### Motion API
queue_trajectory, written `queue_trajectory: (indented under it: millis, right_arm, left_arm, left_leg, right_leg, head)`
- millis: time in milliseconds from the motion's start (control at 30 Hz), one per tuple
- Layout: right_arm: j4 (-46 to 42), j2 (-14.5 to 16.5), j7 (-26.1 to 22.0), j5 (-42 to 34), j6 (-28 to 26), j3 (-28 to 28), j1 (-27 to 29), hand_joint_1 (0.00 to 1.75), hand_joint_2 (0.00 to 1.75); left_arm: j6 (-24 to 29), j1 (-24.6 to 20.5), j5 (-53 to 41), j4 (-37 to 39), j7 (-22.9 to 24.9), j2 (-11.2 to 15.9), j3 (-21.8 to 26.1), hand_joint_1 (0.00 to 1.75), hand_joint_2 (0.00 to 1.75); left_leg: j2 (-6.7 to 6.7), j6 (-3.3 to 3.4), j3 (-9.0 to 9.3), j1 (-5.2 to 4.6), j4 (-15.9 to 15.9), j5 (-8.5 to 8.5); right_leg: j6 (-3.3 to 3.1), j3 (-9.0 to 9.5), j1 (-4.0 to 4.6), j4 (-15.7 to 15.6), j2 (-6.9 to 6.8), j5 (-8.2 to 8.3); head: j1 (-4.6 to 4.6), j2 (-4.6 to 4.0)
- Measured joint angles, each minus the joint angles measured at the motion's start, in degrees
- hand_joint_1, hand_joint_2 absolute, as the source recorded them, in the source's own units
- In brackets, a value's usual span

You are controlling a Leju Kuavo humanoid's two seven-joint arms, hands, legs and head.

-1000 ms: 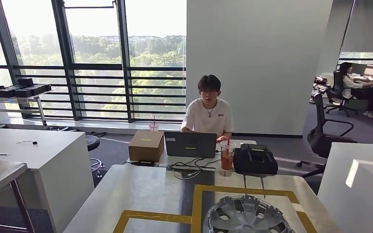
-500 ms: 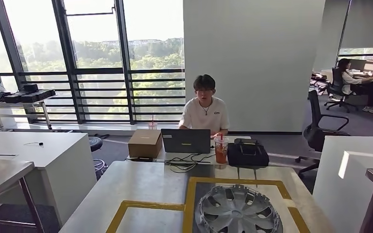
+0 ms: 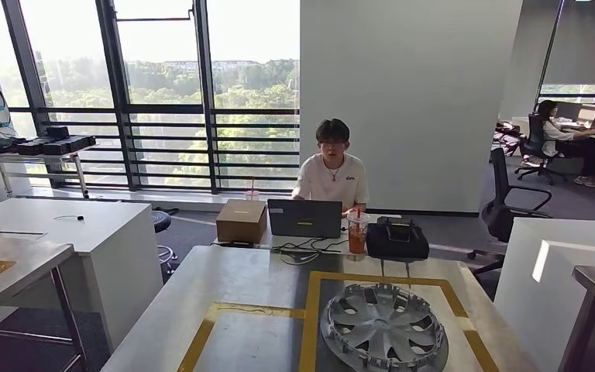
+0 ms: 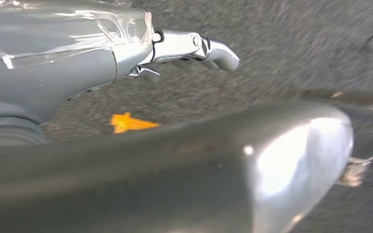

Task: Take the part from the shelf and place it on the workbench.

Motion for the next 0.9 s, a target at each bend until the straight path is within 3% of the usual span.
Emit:
queue_trajectory:
  millis: [67, 133, 167, 233, 267, 300, 333, 400, 433, 467, 500, 533, 600, 633, 667, 733, 800, 833, 900]
  right_arm:
    - [7.0, -2.3, 2.7, 0.1, 0.5, 2.3, 0.2, 0.0, 0.0]
    - [15.3, -5.3, 4.8, 0.2, -0.5, 4.3, -0.6, 0.0, 0.0]
    - [19.8, -6.9, 5.5, 0.2, -1.5, 5.3, -1.0, 0.0, 0.0]
    - [28.1, -9.6, 6.0, 0.3, -3.6, 6.6, -1.9, 0.0, 0.0]
    - [31.7, -10.9, 6.1, 0.3, -4.5, 7.1, -2.4, 0.0, 0.0]
    - [34.9, -12.0, 6.0, 0.3, -5.2, 7.5, -2.8, 0.0, 0.0]
    - [38.0, -13.0, 5.9, 0.3, -5.6, 7.9, -3.1, 0.0, 0.0]
    - [43.1, -14.8, 5.8, 0.3, -6.1, 8.7, -3.5, 0.0, 0.0]
    - [45.2, -15.5, 5.7, 0.3, -6.4, 9.1, -3.6, 0.0, 0.0]
    - [46.9, -16.0, 5.8, 0.3, -6.7, 9.4, -3.6, 0.0, 0.0]
    - [48.2, -16.3, 5.9, 0.3, -7.0, 9.7, -3.5, 0.0, 0.0]
    - [49.0, -16.5, 6.0, 0.3, -7.1, 10.0, -3.5, 0.0, 0.0]
    - [49.7, -16.4, 6.0, 0.3, -6.7, 10.4, -3.4, 0.0, 0.0]
    - [49.8, -16.3, 6.0, 0.3, -6.3, 10.5, -3.3, 0.0, 0.0]
    - [49.9, -16.2, 6.1, 0.3, -5.8, 10.6, -3.3, 0.0, 0.0]
    - [50.2, -16.1, 7.1, 0.2, -5.4, 10.6, -3.3, 0.0, 0.87]
    - [52.2, -16.6, 8.4, -0.2, -6.3, 10.5, -3.8, 0.0, 1.75]
    - [53.8, -17.0, 8.9, -0.4, -7.2, 10.4, -4.2, 0.0, 1.75]
    - [57.5, -18.4, 9.5, -1.2, -8.6, 10.0, -5.2, 0.0, 1.75]
  left_arm:
    - [-0.1, -0.2, -2.2, 1.0, -0.7, 0.0, 0.0, 0.0, 0.0]
    - [-0.2, -0.5, -4.6, 1.9, -1.7, 0.0, 0.0, 0.0, 0.0]
    - [-0.2, -0.7, -5.9, 2.3, -2.3, 0.0, 0.0, 0.0, 0.0]
    - [-0.2, -0.8, -8.4, 3.1, -3.3, 0.0, 0.0, 0.0, 0.0]
    - [-0.1, -0.8, -9.4, 3.5, -3.7, 0.0, 0.0, 0.0, 0.0]
    - [-0.1, -0.8, -10.2, 3.9, -4.1, 0.1, 0.0, 0.0, 0.0]
    - [0.0, -0.8, -10.9, 4.2, -4.4, 0.1, 0.0, 0.0, 0.0]
    - [0.0, -0.9, -12.0, 4.8, -5.0, 0.1, 0.0, 0.0, 0.0]
    - [0.0, -0.9, -12.5, 5.1, -5.1, 0.1, 0.0, 0.0, 0.0]
    - [0.0, -0.9, -13.0, 5.5, -5.3, 0.1, 0.0, 0.0, 0.0]
    - [0.0, -0.9, -13.4, 5.7, -5.4, 0.1, 0.0, 0.0, 0.0]
    - [0.1, -0.9, -13.8, 5.9, -5.5, 0.1, 0.0, 0.0, 0.0]
    - [0.1, -1.0, -14.6, 6.2, -5.9, 0.1, 0.0, 0.0, 0.0]
    - [0.0, -1.1, -15.0, 6.2, -6.0, 0.1, 0.0, 0.0, 0.0]
    - [0.0, -1.2, -15.4, 6.3, -6.1, 0.1, 0.0, 0.0, 0.0]
    - [0.1, -1.3, -16.3, 6.4, -6.1, 0.1, 0.0, 0.0, 0.0]
    - [0.4, -1.6, -17.2, 6.8, -6.0, 0.2, 0.0, 0.0, 0.0]
    - [0.6, -1.7, -17.5, 7.1, -5.9, 0.2, 0.0, 0.0, 0.0]
    - [0.6, -1.8, -18.0, 7.7, -5.4, 0.3, 0.0, 0.0, 0.0]
  left_leg:
    - [0.15, -0.54, -1.86, 0.08, 1.1, 0.84]
    - [0.27, -1.23, -3.19, 0.07, 2.5, 1.43]
    - [0.27, -1.55, -3.59, 0.05, 2.9, 1.78]
    - [0.19, -2.18, -3.88, 0.26, 3.2, 2.35]
    - [0.08, -2.48, -4.19, 0.44, 3.6, 1.71]
    - [-0.01, -2.78, -4.68, 0.6, 4.8, -0.06]
    - [-0.1, -3.05, -5.41, 0.73, 7.2, -2.88]
    - [-0.16, -3.44, -6.97, 0.78, 14.3, -8.9]
    - [-0.16, -3.51, -7.31, 0.78, 17.6, -10.34]
    - [-0.17, -3.45, -6.91, 0.77, 19.4, -10.27]
    - [-0.18, -3.27, -5.57, 0.74, 19.3, -9.06]
    - [-0.23, -2.91, -3.24, 0.66, 17.0, -7.39]
    - [-0.41, -1.78, 3.34, 0.33, 8.2, -5.97]
    - [-0.47, -1.4, 5.92, 0.13, 4.4, -6.31]
    - [-0.5, -1.07, 7.37, -0.1, 1.8, -6.84]
    - [-0.42, -0.72, 7.28, -0.42, 0.4, -6.55]
    - [-0.14, -0.01, 6.29, -0.37, -0.2, -4.95]
    - [0.01, 0.33, 5.6, -0.29, -0.6, -4.01]
    - [0.22, 0.67, 3.73, -0.35, -0.6, -2.43]
  right_leg:
    - [1.18, 5.74, -0.45, -6.9, -0.01, 1.91]
    - [0.72, 10.7, -0.38, -14.6, 0.19, 1.1]
    - [0.16, 11.65, -0.2, -16.5, 0.28, 0.39]
    - [-0.98, 10.96, -0.08, -16.5, 0.19, 0.61]
    - [-1.6, 10.5, -0.13, -16.4, 0.09, 1.05]
    - [-2.16, 9.91, -0.22, -16.4, -0.04, 1.62]
    - [-2.61, 9.16, -0.29, -16.5, -0.18, 2.3]
    - [-2.94, 7.52, -0.1, -16.4, -0.32, 3.64]
    - [-2.93, 6.69, 0.01, -16.3, -0.36, 4.29]
    - [-2.89, 5.88, 0.14, -16.2, -0.39, 4.91]
    - [-2.82, 5.12, 0.27, -16.1, -0.39, 5.51]
    - [-2.75, 4.43, 0.44, -16.0, -0.36, 6.08]
    - [-2.53, 3.4, 0.71, -15.9, -0.24, 7.15]
    - [-2.27, 3.09, 0.76, -15.9, -0.21, 7.68]
    - [-1.96, 2.91, 0.7, -15.9, -0.21, 8.16]
    - [-1.2, 2.67, 0.58, -16.1, -0.22, 9.18]
    - [-1.11, 1.75, 0.6, -15.0, -0.15, 8.18]
    - [-1.39, 0.93, 0.63, -13.1, -0.11, 6.18]
    - [-1.97, -1.11, 0.48, -6.1, -0.08, 0.57]
  head:
    - [0.06, 0.0]
    - [0.0, 0.0]
    - [-0.04, 0.0]
    - [-0.1, -0.02]
    - [-0.16, -0.04]
    - [-0.18, -0.05]
    - [-0.25, -0.08]
    - [-0.34, -0.05]
    - [-0.4, -0.05]
    - [-0.4, -0.04]
    - [-0.44, -0.03]
    - [-0.47, -0.02]
    - [-0.49, -0.01]
    - [-0.46, 0.0]
    - [-0.42, 0.0]
    - [-0.43, 0.0]
    - [-0.43, -0.03]
    - [-0.31, -0.03]
    - [-0.08, -0.01]
